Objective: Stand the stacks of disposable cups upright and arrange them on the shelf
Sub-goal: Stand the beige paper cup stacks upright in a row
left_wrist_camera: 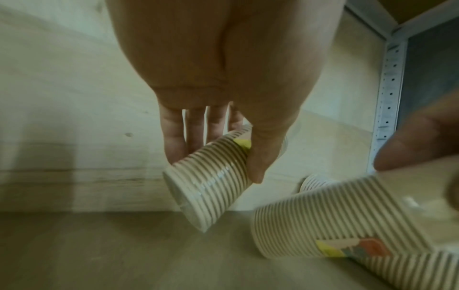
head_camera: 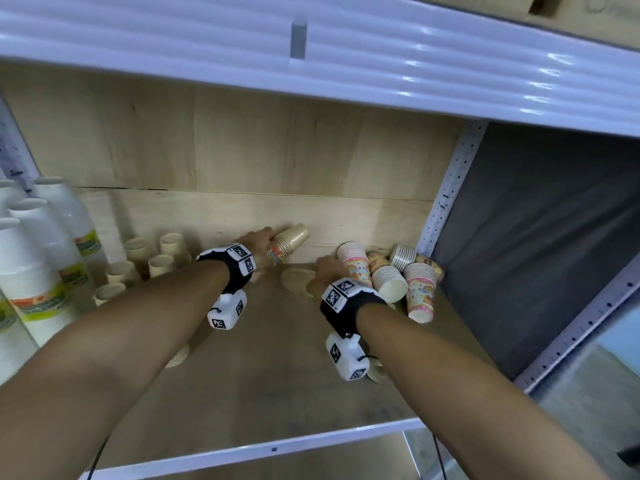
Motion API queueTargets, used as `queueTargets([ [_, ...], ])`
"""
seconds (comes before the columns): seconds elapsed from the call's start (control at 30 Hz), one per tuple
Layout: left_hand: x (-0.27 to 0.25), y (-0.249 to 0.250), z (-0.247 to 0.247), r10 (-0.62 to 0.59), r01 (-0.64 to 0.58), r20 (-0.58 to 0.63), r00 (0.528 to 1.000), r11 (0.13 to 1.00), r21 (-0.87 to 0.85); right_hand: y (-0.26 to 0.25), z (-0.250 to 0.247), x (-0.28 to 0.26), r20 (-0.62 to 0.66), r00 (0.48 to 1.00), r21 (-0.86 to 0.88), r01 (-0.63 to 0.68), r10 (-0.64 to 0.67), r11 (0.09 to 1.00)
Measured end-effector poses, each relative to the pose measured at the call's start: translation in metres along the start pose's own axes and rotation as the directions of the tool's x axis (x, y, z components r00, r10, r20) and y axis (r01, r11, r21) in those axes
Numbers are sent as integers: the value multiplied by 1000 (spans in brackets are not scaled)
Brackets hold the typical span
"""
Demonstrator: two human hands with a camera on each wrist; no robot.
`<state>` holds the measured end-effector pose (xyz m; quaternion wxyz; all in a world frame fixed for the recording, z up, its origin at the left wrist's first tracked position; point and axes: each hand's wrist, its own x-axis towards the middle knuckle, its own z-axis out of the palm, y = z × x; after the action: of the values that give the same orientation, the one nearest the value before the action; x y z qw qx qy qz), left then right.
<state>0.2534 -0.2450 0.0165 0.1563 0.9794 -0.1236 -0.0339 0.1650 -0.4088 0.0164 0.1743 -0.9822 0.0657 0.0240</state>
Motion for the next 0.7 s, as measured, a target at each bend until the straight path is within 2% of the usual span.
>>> queueTargets([
  [0.1, -10, 0, -3, -18, 17, -20, 1000, 996, -93, -9, -13, 2, -18, 1000, -7, -7, 7, 1000],
  [0.2, -25, 0, -3, -33, 27, -41, 999, 990, -138, -20, -25, 0, -34, 997, -2, 74, -74, 997],
  [0.43, -51, -11, 3, -86, 90, 28, 996, 980, -175, -39, -24, -2, -86, 982, -2, 168, -168, 986],
  [0.6, -64, -15, 15, -106, 114, 52, 993, 974, -194, -47, -24, -4, -70, 975, 29, 213, -211, 977],
  [0.7, -70, -12, 21, -109, 123, 76, 991, 968, -219, -55, -27, -7, -21, 983, -7, 184, -184, 983],
])
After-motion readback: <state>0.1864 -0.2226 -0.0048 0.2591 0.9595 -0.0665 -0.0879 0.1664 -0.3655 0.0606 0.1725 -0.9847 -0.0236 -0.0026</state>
